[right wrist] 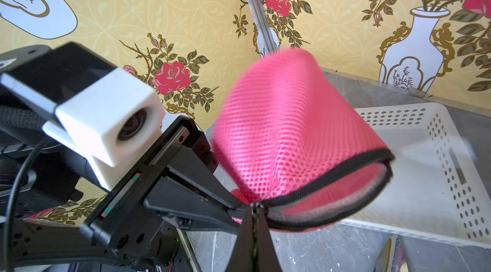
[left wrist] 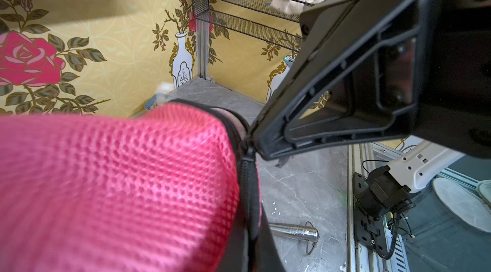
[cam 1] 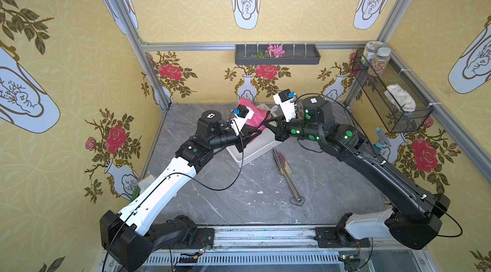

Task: Turn the laundry bag inside out
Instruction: Zip the zipper on the laundry bag.

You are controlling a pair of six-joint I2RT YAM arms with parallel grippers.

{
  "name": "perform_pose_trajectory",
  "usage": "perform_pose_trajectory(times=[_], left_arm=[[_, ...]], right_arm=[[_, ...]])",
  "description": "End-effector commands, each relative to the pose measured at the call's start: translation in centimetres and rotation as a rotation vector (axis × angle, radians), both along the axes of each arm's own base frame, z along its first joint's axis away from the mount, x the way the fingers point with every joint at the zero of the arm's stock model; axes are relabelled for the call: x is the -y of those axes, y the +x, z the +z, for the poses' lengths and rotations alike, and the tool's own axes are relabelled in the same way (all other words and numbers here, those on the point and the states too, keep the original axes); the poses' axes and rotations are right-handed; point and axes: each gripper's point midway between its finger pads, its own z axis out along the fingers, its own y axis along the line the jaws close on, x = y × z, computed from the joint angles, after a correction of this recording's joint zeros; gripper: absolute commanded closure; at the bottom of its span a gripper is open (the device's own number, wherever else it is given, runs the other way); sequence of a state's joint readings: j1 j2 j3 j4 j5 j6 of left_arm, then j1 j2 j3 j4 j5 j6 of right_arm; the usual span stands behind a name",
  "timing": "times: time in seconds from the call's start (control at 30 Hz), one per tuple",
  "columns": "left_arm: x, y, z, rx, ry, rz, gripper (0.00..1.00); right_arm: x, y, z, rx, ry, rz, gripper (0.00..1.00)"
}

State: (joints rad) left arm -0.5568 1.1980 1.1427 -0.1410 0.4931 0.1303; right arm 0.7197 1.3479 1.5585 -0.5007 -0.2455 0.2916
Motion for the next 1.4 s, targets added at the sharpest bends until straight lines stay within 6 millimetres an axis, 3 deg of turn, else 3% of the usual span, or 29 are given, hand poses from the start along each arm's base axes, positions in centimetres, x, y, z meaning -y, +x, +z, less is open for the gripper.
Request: perform_pose_trajectory(times=[0.0, 0.23, 0.33, 0.53, 0.87, 0.97, 1.0, 1.1, 1.13, 1.23, 1.37], left_arm=[[0.1, -0.4, 0.9, 0.029, -0.023, -0.017, 1.0], [-0.3, -1.4, 2.7, 0.102, -0.092, -0.033, 1.0], [-0.6, -1.5, 3.2, 0.114, -0.114, -0.034, 1.0], [-0.7, -1.7, 4.1, 0.126, -0.157, -0.043, 1.0], [-1.3, -3.1, 6.5, 0.15, -0.297, -0.109, 1.0], [-1.3, -3.1, 6.6, 0.136, -0.313, -0.115, 1.0], [-1.2, -3.0, 6.5, 0.129, -0.313, -0.113, 1.0], [-1.1, -2.2, 5.5, 0.077, -0.293, -0.091, 1.0], [-1.0, -1.8, 4.8, 0.045, -0.272, -0.086, 1.0], [-0.7, -1.4, 2.4, -0.021, -0.203, -0.084, 1.0], [-0.5, -1.4, -1.3, -0.095, -0.094, -0.101, 1.0]], right_arm=[[1.8, 1.4, 0.2, 0.012, -0.008, -0.123, 1.0], [7.3, 4.0, -1.0, -0.094, 0.045, -0.33, 1.0], [8.6, 4.2, -1.0, -0.104, 0.055, -0.363, 1.0], [8.9, 4.3, -1.3, -0.114, 0.045, -0.372, 1.0], [9.6, 4.6, -3.7, -0.177, -0.001, -0.395, 1.0], [9.1, 4.5, -3.3, -0.171, 0.021, -0.368, 1.0], [9.0, 4.5, -3.0, -0.163, 0.032, -0.362, 0.97], [9.1, 4.1, -1.3, -0.105, 0.075, -0.347, 0.45], [9.1, 3.6, -0.6, -0.061, 0.085, -0.321, 0.35], [8.7, 1.5, 0.5, 0.085, 0.068, -0.198, 0.22], [7.6, -1.6, -1.3, 0.227, -0.097, 0.036, 0.2]])
